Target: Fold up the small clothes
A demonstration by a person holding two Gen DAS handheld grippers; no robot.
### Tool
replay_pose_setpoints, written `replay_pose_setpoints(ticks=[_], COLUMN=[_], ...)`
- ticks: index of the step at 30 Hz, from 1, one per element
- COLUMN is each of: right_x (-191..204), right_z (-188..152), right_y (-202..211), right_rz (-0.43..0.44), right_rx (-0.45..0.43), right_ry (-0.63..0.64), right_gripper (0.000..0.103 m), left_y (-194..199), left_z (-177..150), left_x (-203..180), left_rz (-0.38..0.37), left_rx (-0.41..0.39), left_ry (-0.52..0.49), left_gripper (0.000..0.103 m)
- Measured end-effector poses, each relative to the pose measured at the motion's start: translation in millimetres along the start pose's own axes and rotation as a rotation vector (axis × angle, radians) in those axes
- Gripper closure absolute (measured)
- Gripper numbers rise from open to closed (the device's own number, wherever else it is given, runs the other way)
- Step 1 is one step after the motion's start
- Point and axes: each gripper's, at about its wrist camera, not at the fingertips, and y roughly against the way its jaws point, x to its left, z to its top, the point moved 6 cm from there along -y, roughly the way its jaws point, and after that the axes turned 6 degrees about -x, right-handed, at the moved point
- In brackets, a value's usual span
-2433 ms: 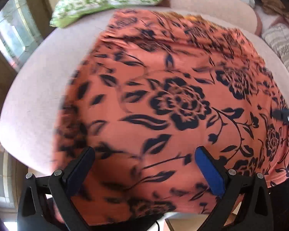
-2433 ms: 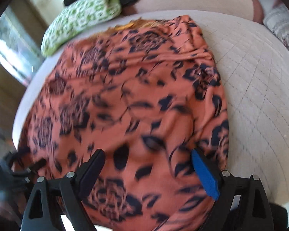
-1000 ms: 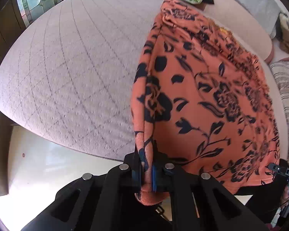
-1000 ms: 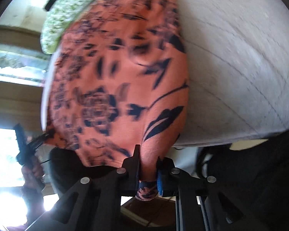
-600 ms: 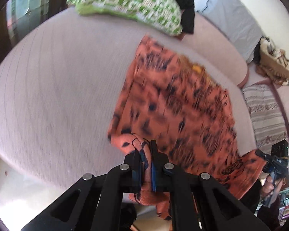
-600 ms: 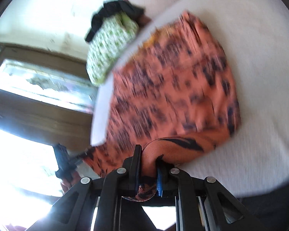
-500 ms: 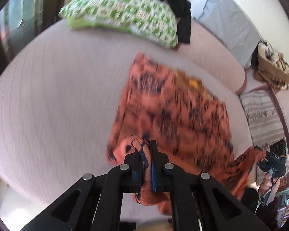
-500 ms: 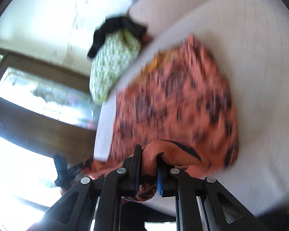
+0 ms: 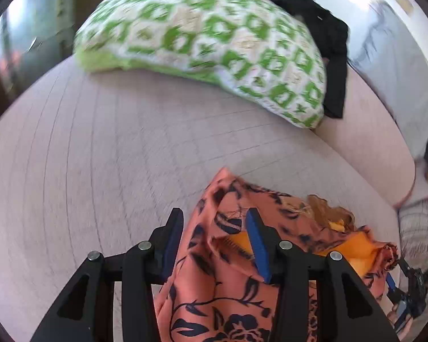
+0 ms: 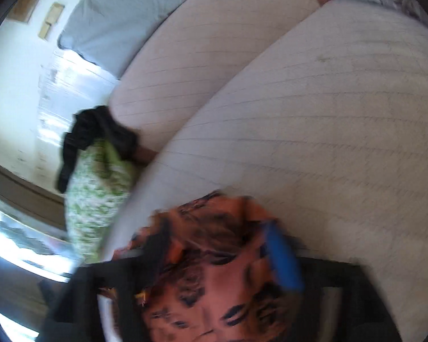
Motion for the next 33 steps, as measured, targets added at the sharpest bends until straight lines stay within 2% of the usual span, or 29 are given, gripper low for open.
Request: replay_pose_setpoints(ticks=[3,6,9,12,14,17,20,23,25,28,31,33], right_x=[-1,5,28,54,68,96,124,137,145,168,189,198], right_z=[20,22,3,-31,-61,-116,-158,-178,-181,-158,-118,-94], right_y=[15,25,17,3,-10,-22,-24,-38,-59,-100,-142,-155], right_rz=[0.023,0.115,0.111,0.117,0.147,0.166,0.185,0.164,0.111,0.045,-0.027,-0.046], right_rx=[-0.088,-0.117,-0.036,0.047,0.134,0.253,0.295,0.309,0.303,0.238,0.186,0.135], right_ry=[0.011,-0.035,0.082,0.21,0.243,0.353,0.507,0.573,0.61,0.638,0.56,0.473], right_gripper=[0.021,0.021,0.023,0.033,0.038,0.039,0.039,0.039,0.039,0.039,0.039,0.039], left_y=[17,36,64,88,87,77,61,47,43,38,35,39], left_z=[-20,-37,-59,-81,-90,-101,-105,-96,-93,-91,-90,-89], left_x=[15,13,-4,-24,-34,-36,-27,-16,-11,-7,-5,1], left_rz=[0.007,0.014,0.003,-0.014,-0.014,-0.004,0.058,0.046,0.055,0.061,0.069,0.078], left_rx=[-0.061,-0.098,-0.149,-0.199,-0.225,-0.226,-0.189,-0.17,-0.165,-0.153,-0.161,-0.178], left_ry=[0.071,0.061,0.032,0.027,0.029,0.014,-0.017,0.021,0.011,-0.018,-0.054,-0.048], left_gripper=[0.056,0.056,0.056,0.056,0.056,0.056,0.056,0.056,0.056,0.056,0.056,0.056])
